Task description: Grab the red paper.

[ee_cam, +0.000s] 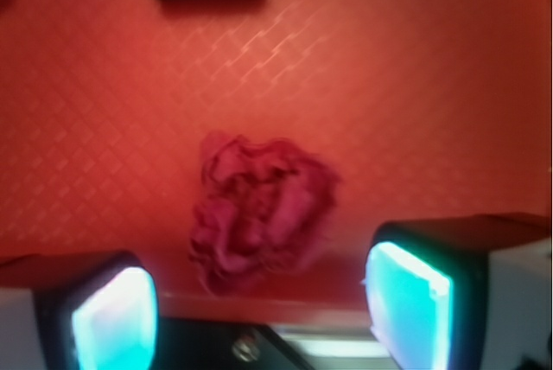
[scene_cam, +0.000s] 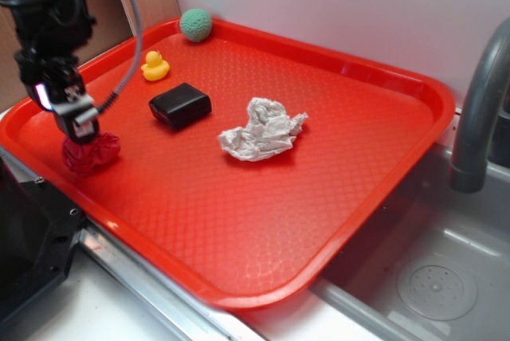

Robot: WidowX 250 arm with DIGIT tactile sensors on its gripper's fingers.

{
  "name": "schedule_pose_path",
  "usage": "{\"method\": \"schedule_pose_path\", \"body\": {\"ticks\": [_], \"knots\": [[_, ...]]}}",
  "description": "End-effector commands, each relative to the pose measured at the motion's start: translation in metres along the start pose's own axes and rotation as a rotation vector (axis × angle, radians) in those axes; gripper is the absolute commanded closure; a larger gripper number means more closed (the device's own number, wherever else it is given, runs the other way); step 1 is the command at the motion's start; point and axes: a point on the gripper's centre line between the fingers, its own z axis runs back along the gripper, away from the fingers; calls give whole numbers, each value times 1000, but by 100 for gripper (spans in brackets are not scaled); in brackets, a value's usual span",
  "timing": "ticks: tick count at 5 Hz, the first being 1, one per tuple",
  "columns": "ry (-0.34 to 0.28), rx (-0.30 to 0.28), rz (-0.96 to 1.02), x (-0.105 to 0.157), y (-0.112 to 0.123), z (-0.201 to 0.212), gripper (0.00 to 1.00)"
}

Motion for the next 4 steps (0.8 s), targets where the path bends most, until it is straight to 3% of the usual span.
{"method": "schedule_pose_path", "body": {"ticks": [1,3,4], "knots": [[52,26,-13,0,-2,-27,0],[118,63,2,-11,3,-42,0],[127,102,-57,15,-2,-36,100]]}}
